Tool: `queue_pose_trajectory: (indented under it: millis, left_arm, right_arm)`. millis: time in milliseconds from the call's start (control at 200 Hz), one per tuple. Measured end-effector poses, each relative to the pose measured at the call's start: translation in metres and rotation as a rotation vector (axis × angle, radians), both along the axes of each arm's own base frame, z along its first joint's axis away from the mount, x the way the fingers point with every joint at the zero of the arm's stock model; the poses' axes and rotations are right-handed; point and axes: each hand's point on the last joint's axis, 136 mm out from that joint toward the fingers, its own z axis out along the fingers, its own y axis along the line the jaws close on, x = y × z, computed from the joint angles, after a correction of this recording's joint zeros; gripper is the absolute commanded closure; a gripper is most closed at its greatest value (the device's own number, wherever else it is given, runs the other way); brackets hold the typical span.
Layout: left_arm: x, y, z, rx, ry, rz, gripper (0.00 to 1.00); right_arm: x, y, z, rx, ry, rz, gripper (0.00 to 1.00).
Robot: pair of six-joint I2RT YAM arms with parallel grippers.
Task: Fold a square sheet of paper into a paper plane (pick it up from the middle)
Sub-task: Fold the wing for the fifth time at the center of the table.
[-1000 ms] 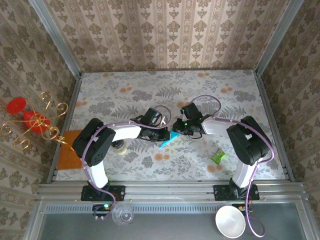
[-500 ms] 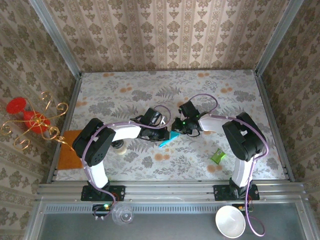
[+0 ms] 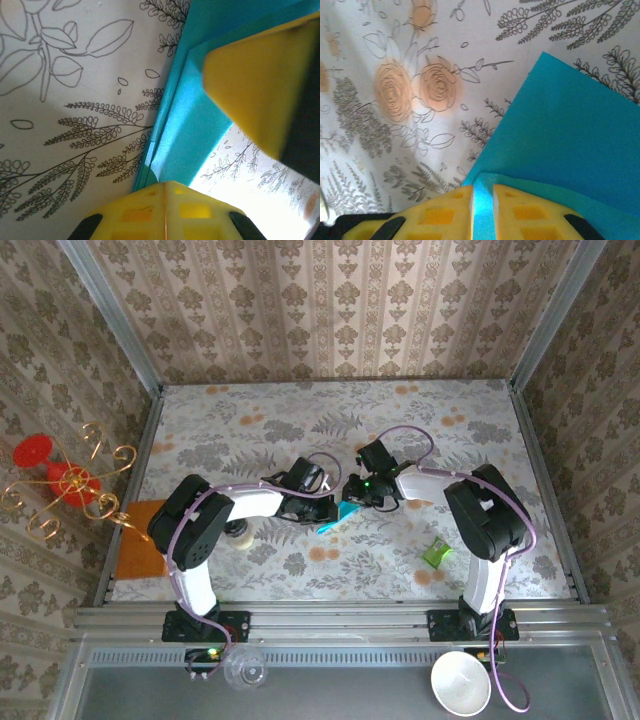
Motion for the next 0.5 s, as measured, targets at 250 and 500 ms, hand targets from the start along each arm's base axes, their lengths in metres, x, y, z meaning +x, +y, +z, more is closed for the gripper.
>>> queue_pose_trajectory:
  millis: [250,500]
  left_arm:
    - [0.001,0.001,0.0,-0.001,0.009,0.015,0.9]
    - [0.005,0.004,-0.001,-0.013,0.032,0.057,0.9]
  right_arm:
    - [-0.006,-0.002,0.019,0.037,-0.046,0.002,0.8]
    - [-0.018,-0.008,0.009,0.022,-0.019,-0.002,0.74]
